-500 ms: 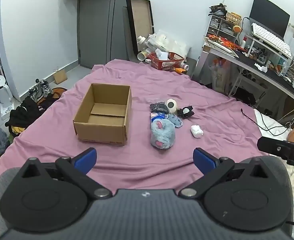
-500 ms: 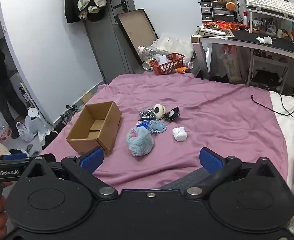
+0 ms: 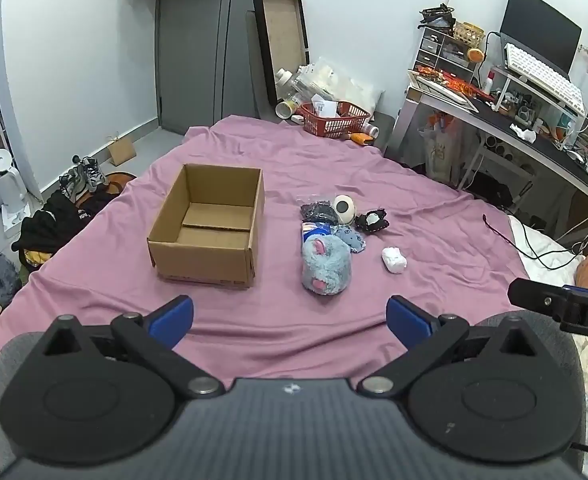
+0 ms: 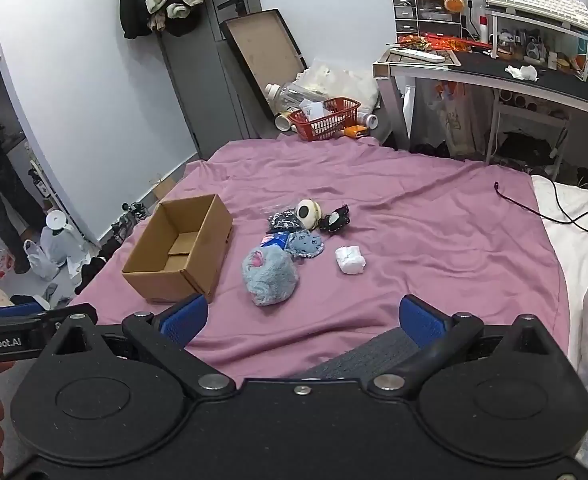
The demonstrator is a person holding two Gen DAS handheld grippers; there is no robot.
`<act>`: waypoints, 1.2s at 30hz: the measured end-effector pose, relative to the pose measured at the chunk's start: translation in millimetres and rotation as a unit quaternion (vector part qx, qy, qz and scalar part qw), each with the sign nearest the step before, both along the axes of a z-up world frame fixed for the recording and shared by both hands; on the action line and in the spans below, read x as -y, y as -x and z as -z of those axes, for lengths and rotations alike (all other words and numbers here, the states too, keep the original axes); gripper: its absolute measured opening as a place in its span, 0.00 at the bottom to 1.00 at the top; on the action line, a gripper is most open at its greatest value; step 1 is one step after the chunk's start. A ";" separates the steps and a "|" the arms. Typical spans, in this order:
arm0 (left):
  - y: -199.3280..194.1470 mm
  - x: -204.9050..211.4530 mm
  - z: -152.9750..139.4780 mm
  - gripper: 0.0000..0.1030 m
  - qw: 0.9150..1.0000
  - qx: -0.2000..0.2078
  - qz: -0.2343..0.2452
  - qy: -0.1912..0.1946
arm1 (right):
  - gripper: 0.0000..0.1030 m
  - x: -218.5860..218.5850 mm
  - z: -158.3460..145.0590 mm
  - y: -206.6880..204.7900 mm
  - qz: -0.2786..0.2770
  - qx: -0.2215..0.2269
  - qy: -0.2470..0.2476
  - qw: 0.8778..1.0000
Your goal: Organize soft objects
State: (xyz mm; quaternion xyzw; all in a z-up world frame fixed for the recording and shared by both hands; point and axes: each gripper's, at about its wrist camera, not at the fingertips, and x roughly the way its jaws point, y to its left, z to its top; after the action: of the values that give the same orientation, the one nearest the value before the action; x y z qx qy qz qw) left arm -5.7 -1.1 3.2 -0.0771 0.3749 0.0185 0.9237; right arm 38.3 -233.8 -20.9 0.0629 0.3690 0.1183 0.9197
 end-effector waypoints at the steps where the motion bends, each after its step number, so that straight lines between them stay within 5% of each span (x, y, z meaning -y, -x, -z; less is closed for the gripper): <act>1: -0.2 0.3 0.0 0.99 1.000 0.000 -0.001 0.000 | 1.00 0.5 0.2 -1.0 -0.001 -0.001 -0.002 1.000; 36: 0.4 -3.0 -5.5 0.99 1.000 0.003 0.001 -0.009 | 1.00 -5.9 -6.6 5.9 -0.011 0.023 0.023 0.999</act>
State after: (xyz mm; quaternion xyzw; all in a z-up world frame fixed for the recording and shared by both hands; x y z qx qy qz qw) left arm -6.1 1.9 8.7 -0.0679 0.3721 0.0207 0.9255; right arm 32.4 -227.9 -14.3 0.0351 0.3515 0.1215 0.9276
